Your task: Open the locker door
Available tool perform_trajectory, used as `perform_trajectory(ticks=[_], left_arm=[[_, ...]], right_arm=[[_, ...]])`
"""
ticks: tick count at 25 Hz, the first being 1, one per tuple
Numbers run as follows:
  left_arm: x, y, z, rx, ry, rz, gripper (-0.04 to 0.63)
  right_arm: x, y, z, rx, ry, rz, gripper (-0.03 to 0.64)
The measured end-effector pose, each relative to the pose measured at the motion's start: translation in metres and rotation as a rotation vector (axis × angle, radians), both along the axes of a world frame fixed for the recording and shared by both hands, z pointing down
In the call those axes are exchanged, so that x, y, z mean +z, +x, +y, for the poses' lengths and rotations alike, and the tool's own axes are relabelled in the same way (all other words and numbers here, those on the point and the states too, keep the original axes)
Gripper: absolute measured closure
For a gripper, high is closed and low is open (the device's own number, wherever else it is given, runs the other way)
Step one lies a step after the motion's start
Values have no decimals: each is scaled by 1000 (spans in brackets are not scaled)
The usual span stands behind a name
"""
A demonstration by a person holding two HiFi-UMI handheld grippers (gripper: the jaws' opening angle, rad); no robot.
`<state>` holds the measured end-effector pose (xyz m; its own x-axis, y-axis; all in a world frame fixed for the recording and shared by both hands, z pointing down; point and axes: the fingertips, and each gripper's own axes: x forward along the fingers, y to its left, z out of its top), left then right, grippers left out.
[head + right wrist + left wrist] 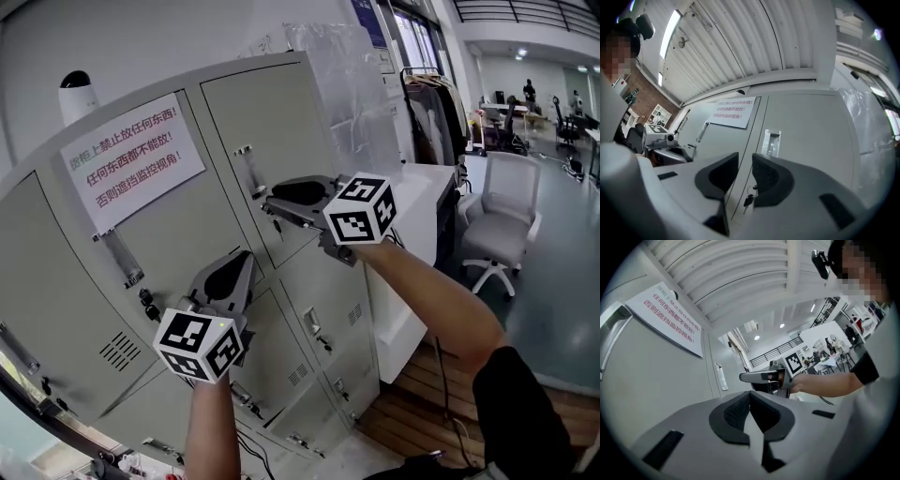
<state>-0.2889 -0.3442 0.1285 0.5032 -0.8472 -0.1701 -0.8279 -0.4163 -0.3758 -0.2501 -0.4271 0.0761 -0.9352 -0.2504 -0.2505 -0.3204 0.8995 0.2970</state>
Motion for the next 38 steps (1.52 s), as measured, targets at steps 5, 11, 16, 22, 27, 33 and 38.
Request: perform_trajectory(ticks=[5, 11, 16, 22, 27, 33, 38], left_arm=[[1, -5, -10, -4, 5, -16, 580], [-9, 2, -17, -20, 28, -17, 580], [-9, 4, -26, -41, 28, -15, 580], [-4, 7, -31, -43, 22, -14, 580], [-4, 12, -34, -31, 19, -12, 580], [2, 13, -37, -34, 1, -20, 580], [1, 12, -37, -34, 5, -10, 580]], right_arm=[[-13, -13, -18, -4, 11, 36, 498], [-27, -23, -35, -35, 18, 76, 482], [-30, -35, -45, -42, 12, 102, 480], [-33, -40, -52, -60, -15, 94, 480], [-32, -47, -52, -65, -23, 105, 480], [-34, -50, -55, -48, -55, 113, 504], [-34, -50, -59, -21, -50, 142, 540]])
